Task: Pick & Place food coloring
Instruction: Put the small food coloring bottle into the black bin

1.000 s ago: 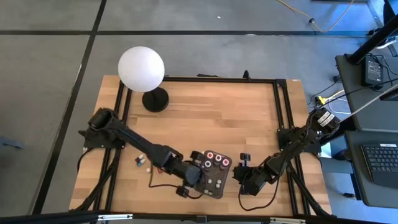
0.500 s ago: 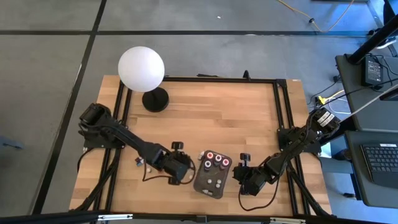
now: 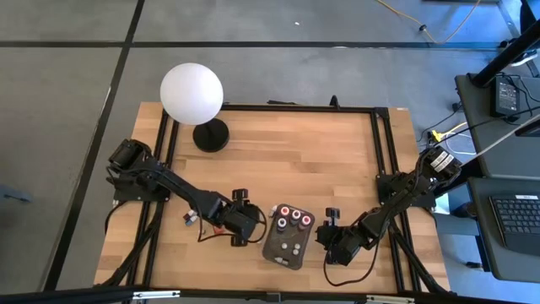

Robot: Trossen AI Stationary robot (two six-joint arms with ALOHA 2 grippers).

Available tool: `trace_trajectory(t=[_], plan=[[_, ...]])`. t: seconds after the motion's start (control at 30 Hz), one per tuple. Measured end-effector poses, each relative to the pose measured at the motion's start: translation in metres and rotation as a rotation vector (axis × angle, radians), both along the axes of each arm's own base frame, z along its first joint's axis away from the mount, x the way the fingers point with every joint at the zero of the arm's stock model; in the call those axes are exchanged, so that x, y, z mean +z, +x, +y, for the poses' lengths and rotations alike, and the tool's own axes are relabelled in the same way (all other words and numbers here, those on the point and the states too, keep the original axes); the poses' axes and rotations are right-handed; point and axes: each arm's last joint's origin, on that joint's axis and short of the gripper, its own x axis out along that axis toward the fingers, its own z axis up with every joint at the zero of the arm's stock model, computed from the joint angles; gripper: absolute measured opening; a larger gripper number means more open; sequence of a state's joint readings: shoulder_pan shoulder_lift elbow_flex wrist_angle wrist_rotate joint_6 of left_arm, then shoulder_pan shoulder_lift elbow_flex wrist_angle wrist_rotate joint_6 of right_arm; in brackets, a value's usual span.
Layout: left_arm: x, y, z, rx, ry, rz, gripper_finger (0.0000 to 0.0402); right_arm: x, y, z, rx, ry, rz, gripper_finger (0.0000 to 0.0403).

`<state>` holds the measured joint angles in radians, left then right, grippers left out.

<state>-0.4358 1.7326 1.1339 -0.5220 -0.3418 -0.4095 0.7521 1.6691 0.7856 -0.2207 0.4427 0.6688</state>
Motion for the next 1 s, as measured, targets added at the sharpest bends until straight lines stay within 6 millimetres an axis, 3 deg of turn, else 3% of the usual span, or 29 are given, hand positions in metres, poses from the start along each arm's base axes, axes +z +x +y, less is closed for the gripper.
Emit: trace_trajectory(t=[0.33, 0.53, 0.83, 1.0], plan=[[0.002, 0.001, 0.004, 0.132, 0.071, -0.073, 0.0219, 0.000, 0.000, 0.000, 0.000, -0.001, 0.000, 0.0134], [0.000, 0.001, -0.001, 0.031, -0.027, -0.011, 0.0215, 0.000, 0.000, 0.000, 0.000, -0.001, 0.000, 0.0134], [-0.032, 0.011, -0.001, 0.025, -0.039, 0.070, 0.0190, 0.000, 0.000, 0.000, -0.003, -0.006, -0.003, 0.0134], [-0.035, 0.012, -0.002, 0.014, -0.033, 0.076, 0.0161, 0.000, 0.000, -0.001, -0.004, -0.009, -0.004, 0.0134]])
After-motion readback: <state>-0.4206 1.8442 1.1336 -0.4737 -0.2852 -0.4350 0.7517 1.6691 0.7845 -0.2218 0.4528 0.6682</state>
